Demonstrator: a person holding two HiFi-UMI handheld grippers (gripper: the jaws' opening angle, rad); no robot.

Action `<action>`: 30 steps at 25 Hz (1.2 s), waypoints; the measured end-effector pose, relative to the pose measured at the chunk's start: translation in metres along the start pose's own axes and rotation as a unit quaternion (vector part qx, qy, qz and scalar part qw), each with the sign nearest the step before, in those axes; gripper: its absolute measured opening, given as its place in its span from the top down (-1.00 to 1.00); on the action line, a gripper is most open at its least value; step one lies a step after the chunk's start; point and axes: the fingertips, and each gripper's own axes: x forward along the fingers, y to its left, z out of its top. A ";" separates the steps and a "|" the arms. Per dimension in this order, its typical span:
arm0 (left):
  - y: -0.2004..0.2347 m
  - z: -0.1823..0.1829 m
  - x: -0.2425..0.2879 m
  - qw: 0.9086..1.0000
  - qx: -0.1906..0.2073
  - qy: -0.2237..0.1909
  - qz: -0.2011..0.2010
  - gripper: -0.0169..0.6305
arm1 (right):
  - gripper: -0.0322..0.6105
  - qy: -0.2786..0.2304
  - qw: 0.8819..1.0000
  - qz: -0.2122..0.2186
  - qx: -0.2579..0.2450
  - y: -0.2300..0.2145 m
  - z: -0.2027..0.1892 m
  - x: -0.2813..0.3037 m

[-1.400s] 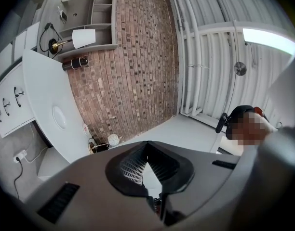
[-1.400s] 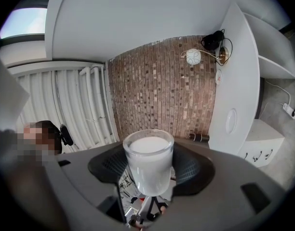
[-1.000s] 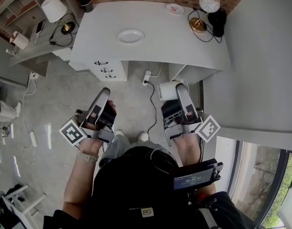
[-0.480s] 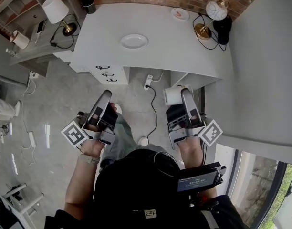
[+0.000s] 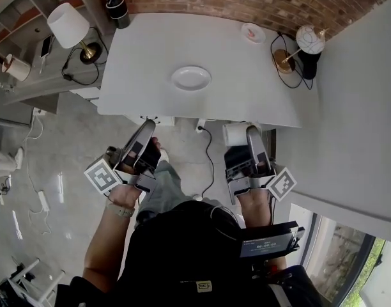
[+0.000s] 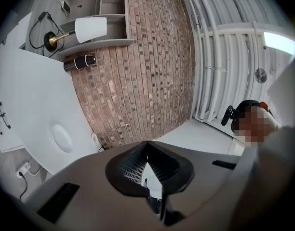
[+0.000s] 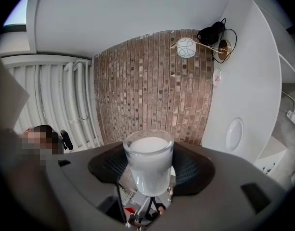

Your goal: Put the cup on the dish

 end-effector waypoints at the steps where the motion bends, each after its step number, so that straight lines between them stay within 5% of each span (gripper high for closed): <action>1: 0.007 0.011 0.005 1.000 -0.002 0.005 0.000 0.93 | 0.06 -0.005 1.000 -0.004 -0.002 -0.005 0.001 0.011; 7: 0.042 0.056 0.027 0.999 -0.021 0.026 0.004 0.93 | 0.06 -0.031 0.999 -0.023 -0.017 -0.029 0.006 0.073; 16: 0.054 0.057 0.046 0.999 -0.019 0.009 0.026 0.93 | 0.06 -0.031 0.998 -0.042 -0.016 -0.060 0.014 0.121; 30: 0.073 0.060 0.079 0.998 -0.016 -0.016 0.058 0.93 | 0.06 0.057 0.998 -0.025 -0.003 -0.078 0.040 0.153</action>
